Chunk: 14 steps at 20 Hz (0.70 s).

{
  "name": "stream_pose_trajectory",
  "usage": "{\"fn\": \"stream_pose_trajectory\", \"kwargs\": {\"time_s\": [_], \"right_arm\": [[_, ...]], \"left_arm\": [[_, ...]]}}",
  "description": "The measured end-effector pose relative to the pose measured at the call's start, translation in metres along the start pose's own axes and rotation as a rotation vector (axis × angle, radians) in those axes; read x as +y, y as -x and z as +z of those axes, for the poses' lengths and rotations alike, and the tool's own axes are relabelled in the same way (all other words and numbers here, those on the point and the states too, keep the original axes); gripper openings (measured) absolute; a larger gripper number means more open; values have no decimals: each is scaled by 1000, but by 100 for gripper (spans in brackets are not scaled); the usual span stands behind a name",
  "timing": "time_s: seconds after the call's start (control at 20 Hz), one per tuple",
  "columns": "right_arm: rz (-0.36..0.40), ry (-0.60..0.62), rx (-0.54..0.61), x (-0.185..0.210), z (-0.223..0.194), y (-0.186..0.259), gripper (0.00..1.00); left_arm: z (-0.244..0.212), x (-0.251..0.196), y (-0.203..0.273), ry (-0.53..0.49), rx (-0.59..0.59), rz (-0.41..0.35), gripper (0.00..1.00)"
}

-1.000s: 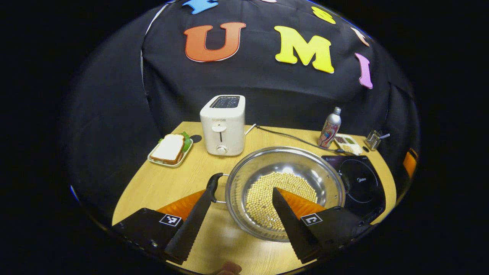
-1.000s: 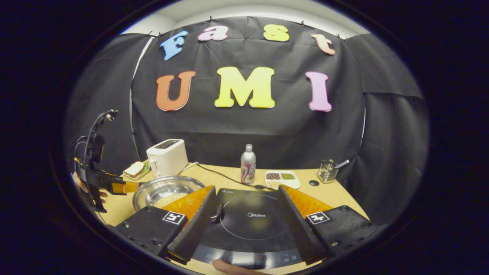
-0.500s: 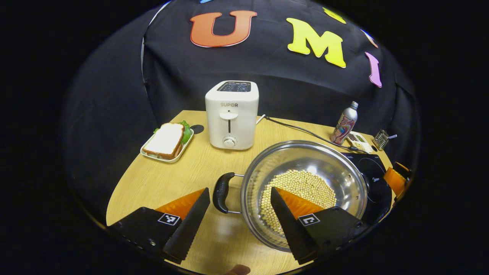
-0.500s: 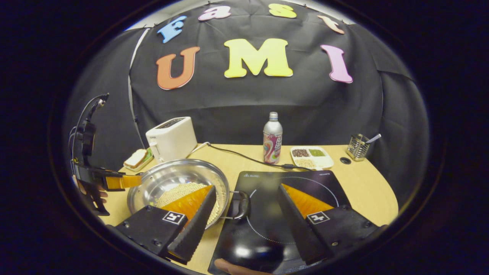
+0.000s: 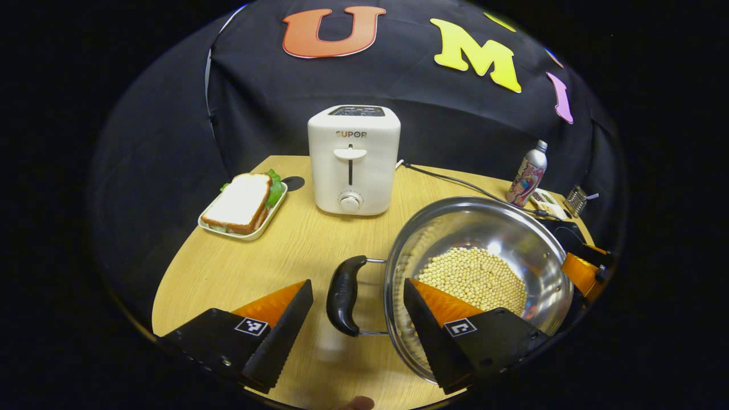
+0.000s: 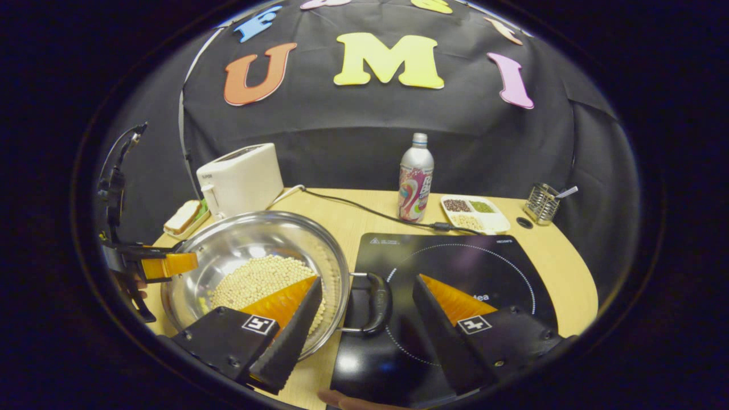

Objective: First push the handle of the pot to place it horizontally, then grasp the pot with both hands and set it on the induction cooktop.

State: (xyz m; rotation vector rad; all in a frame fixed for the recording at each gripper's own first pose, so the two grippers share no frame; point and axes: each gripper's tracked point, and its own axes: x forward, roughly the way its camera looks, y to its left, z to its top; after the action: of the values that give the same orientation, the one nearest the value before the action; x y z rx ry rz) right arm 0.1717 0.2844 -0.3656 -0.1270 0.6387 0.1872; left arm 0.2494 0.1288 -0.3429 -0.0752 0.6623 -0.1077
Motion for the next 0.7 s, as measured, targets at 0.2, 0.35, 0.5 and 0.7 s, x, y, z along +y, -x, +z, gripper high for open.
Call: {"fn": "stream_pose_trajectory", "kwargs": {"time_s": [0.2,0.35,0.5,0.7], "right_arm": [[-20,-20,73,-1,-19,-17,99],[-16,3,70,2,-14,-19,85],[-13,12,85,-2,-13,-26,69],[5,40,86,-2,-11,-29,66]], "left_arm": [[-7,0,-8,-10,23,-9,98],[-12,-10,-14,-10,40,-85,80],[-13,-12,-16,-3,59,-101,69],[-14,-12,-15,-36,67,-88,67]]}}
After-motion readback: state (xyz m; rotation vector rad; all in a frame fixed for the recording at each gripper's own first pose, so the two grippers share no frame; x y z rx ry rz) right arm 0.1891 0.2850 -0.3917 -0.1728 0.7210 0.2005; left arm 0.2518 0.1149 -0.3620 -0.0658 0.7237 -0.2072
